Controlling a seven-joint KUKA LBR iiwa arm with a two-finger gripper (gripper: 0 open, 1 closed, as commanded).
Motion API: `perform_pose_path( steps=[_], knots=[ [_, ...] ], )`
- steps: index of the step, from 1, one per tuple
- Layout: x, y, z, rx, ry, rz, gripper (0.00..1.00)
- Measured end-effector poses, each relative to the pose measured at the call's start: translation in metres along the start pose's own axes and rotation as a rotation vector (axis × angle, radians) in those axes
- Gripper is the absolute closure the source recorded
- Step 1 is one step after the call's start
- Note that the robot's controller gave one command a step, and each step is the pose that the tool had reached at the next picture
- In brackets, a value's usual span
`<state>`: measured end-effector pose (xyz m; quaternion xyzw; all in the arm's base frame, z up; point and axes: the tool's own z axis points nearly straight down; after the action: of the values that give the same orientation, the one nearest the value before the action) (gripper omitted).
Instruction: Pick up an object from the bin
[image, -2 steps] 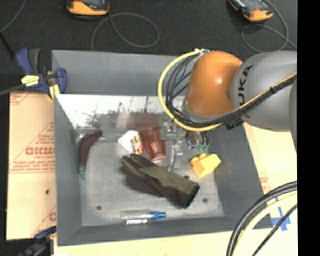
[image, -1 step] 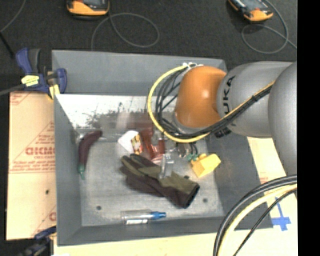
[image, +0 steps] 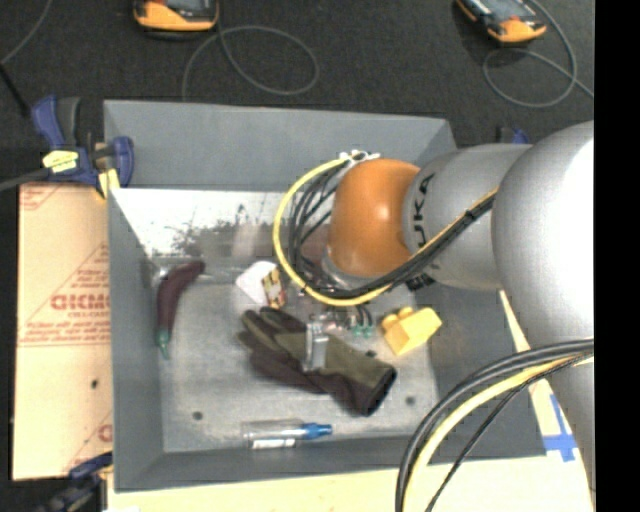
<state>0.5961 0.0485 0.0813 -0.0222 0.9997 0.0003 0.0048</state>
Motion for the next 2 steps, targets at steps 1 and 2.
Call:
perform_pose_path(
  steps=[1, 2],
  knots=[
    [-0.008, 0.002, 0.034, -0.005, -0.026, 0.037, 1.0],
    [-0.005, -0.001, 0.019, -0.005, -0.025, 0.077, 1.0]
  ],
)
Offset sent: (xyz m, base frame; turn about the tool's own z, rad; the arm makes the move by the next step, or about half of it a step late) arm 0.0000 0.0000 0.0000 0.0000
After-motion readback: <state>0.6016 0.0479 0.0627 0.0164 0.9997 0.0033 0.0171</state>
